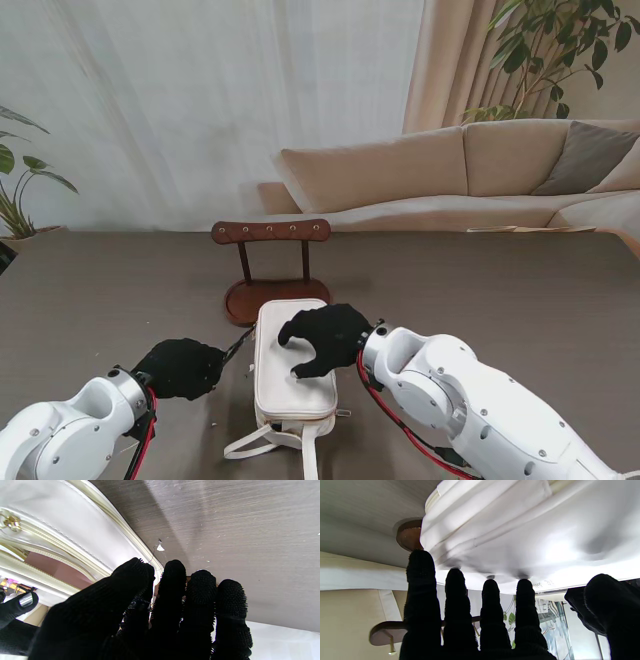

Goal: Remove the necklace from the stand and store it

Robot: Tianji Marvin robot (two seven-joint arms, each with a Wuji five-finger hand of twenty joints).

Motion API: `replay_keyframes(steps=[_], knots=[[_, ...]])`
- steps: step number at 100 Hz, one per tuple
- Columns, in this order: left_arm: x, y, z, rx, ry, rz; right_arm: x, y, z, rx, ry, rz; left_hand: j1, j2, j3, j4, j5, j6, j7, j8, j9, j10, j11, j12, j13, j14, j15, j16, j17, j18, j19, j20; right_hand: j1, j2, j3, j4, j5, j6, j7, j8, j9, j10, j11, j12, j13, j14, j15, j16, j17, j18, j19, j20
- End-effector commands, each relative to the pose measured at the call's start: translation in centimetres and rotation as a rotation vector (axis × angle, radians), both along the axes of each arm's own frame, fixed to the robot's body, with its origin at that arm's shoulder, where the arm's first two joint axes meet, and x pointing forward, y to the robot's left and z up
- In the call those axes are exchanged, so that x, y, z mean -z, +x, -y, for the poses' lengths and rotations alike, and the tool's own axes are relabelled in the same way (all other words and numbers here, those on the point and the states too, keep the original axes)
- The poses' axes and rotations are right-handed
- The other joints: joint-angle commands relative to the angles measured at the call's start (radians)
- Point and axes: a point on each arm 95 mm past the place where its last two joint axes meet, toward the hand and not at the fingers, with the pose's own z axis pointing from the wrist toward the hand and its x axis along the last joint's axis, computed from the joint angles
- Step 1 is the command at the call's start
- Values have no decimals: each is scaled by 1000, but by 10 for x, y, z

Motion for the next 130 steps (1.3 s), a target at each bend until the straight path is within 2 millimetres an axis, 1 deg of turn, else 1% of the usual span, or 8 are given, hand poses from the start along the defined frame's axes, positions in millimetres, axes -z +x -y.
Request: replay_keyframes(steps=[1, 19, 48, 76, 96, 130], knots=[[2, -4, 2, 12, 16, -22, -11, 5, -9, -24, -14, 14, 18, 6, 12, -24, 29, -31, 53, 8, 14, -14, -8, 5, 17, 17, -5, -3, -17, -17, -5, -5, -35, 33, -14, 17, -36, 10, 4, 2, -44, 19, 8, 1, -30, 18, -19, -11, -478, 10, -14, -16], [-3, -12, 5, 17, 27, -8, -6, 11, -16, -31, -74, -6, 18, 5, 12, -24, 30, -30, 53, 8, 13, -13, -10, 3, 15, 20, -8, -4, -17, -18, -6, -5, -42, 46, -24, 22, -53, 3, 3, -3, -66, 13, 6, -1, -43, 11, -26, -19, -484, 3, -26, -21], [-13, -25, 15, 45, 45, 9, 12, 20, -11, -21, -133, -58, 19, 9, 7, -24, 28, -32, 53, 8, 8, -14, -17, -4, 4, 22, -18, -7, -28, -21, -17, -8, -38, 48, -24, 26, -32, -8, 3, -7, -47, 0, 6, -5, -24, 7, -15, -19, -479, -3, -22, -16], [-14, -29, 27, 86, 64, -17, 27, 24, -9, -10, -156, -93, 19, 11, 3, -22, 27, -36, 52, 9, 4, -15, -26, -14, -2, 24, -31, -11, -38, -24, -28, -10, -37, 50, -20, 26, -19, -13, 4, -8, -42, -2, 3, -7, -18, 6, -9, -16, -480, -6, -17, -10], [-19, -37, 39, 125, 78, -30, 31, 25, -8, -5, -159, -102, 19, 11, 2, -22, 27, -40, 53, 9, 4, -17, -26, -14, -4, 24, -34, -12, -40, -27, -29, -9, -37, 49, -18, 25, -14, -12, 4, -8, -39, 1, 4, -6, -14, 4, -6, -13, -479, -8, -14, -7], [-39, -57, 62, 192, 118, -67, 32, 26, -8, 1, -168, -113, 14, 11, 1, -22, 27, -47, 54, 8, 8, -24, -23, -14, -1, 10, -28, -8, -33, -34, -26, -8, -37, 49, -16, 24, -9, -14, 4, -6, -36, -2, 3, -6, -11, 5, -4, -12, -479, -9, -14, -4]])
